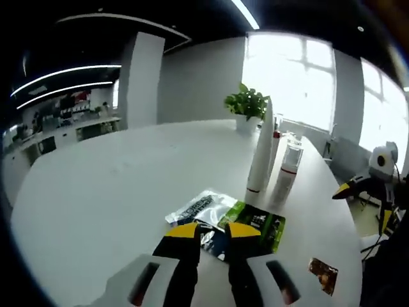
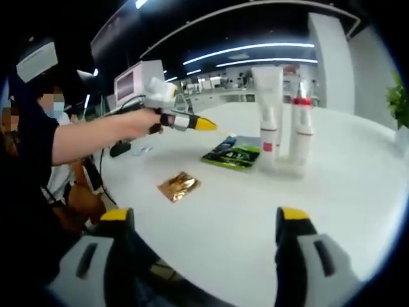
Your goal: Arrange the skincare products in the storage area until every visible bottle or jar stands upright without overlapping.
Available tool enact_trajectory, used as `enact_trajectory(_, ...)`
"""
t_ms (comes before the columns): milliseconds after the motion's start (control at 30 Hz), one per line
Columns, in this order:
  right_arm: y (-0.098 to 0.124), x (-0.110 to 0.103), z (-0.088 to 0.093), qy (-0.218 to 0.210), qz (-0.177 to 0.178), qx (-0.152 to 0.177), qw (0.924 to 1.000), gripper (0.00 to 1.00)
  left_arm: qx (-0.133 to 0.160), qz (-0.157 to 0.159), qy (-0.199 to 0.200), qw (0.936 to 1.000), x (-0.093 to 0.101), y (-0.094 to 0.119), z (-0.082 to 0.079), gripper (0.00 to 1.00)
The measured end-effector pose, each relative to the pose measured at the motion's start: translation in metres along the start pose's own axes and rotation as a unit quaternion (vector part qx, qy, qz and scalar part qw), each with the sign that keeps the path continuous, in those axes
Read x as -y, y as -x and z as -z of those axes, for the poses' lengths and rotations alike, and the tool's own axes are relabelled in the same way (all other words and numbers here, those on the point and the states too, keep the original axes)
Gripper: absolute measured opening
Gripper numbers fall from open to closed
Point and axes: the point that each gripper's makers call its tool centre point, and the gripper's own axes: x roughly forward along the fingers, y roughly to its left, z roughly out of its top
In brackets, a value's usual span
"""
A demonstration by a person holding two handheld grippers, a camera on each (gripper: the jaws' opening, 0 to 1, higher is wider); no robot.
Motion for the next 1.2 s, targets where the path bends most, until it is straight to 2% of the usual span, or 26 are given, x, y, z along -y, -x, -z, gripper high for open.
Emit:
enact_trajectory(167, 0.000, -0.003, -0.003, 0.006, 0.000, 0.000, 1.0000, 0.92, 0.004, 0.000, 0.007, 1.0000, 0.002, 0.006, 0.007, 0.20)
enact_trajectory(300, -0.002, -0.008, -0.002, 0.007, -0.004, 0.000, 1.0000, 0.92, 0.005, -0.004, 0.010, 0.9999, 0.001, 0.012, 0.012, 0.30)
enact_trajectory(533, -0.005, -0.014, 0.000, 0.013, -0.010, -0.006, 0.9998, 0.92, 0.001, -0.008, 0.007, 0.9999, 0.007, 0.022, 0.025, 0.41)
enact_trajectory(833, -0.005, -0.019, 0.000, 0.015, -0.011, -0.007, 0.9998, 0.92, -0.015, -0.023, -0.011, 0.9996, 0.012, 0.037, 0.038, 0.51)
enact_trajectory(1033, -0.007, -0.023, 0.000, 0.016, -0.015, -0.008, 0.9997, 0.92, -0.005, -0.033, -0.016, 0.9993, 0.012, 0.048, 0.042, 0.57)
enact_trajectory(1200, -0.008, -0.024, 0.000, 0.020, -0.018, -0.009, 0.9996, 0.92, -0.008, -0.037, -0.018, 0.9991, 0.014, 0.054, 0.047, 0.75)
